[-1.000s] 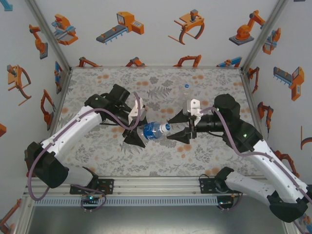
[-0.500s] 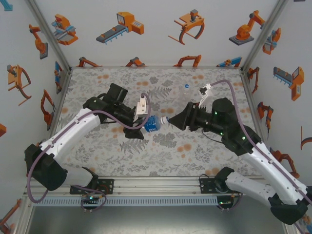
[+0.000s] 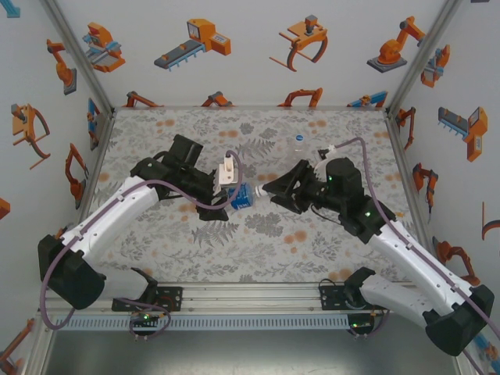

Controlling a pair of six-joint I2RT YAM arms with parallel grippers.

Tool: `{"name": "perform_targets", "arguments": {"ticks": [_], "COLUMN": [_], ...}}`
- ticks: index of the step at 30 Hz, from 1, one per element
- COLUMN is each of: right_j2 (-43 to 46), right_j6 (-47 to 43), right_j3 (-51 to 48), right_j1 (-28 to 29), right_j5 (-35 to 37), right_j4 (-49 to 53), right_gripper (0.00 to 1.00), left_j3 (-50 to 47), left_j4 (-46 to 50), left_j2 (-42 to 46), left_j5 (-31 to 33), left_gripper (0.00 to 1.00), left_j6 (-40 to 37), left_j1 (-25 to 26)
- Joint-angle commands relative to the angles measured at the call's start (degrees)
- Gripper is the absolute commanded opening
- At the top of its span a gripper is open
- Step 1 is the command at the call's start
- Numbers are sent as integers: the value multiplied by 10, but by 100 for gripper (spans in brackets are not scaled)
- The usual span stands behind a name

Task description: Screw on the bottle caps

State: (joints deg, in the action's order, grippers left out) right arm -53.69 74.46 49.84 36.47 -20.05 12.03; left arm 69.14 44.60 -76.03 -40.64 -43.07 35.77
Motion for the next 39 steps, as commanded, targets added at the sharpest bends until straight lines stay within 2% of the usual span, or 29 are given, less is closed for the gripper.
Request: {"name": "perform_targets", "arguments": {"ticks": [1,10,16,22,26,28,31,39], "right_j2": [-2,-25,-32,-36,-39,-39,-36,16], "right_j6": [35,33,33,28,26,19,-16,-244], "right_j3": [-5,-1,0,0,2,4,13,27], "right_j1": [-4,-6,-7,-7,-8,-8,-8,-8], "right_j5": [-26,-44,-54,-55,-58,-58,-56,-52], "right_j4": [-53,-58,-56,-53,-53,-52,-44,-71], "right_gripper": [54,49,40,38,28,17,0,0], "left_j3": [-2,-3,-3,-4,-3,-3,-1,0], "left_j4": [-3,-3,-3,-3,-3,-3,-3,-6], "left_j2": [10,10,12,14,14,15,17,33], "left_j5": [-21,-21,-17,-24,-24,-25,-37,-124], "left_gripper": [0,0,0,0,0,0,0,0], "left_j6": [3,2,4,2,3,3,4,-9], "left_j1": [2,5,5,6,6,6,6,4]}}
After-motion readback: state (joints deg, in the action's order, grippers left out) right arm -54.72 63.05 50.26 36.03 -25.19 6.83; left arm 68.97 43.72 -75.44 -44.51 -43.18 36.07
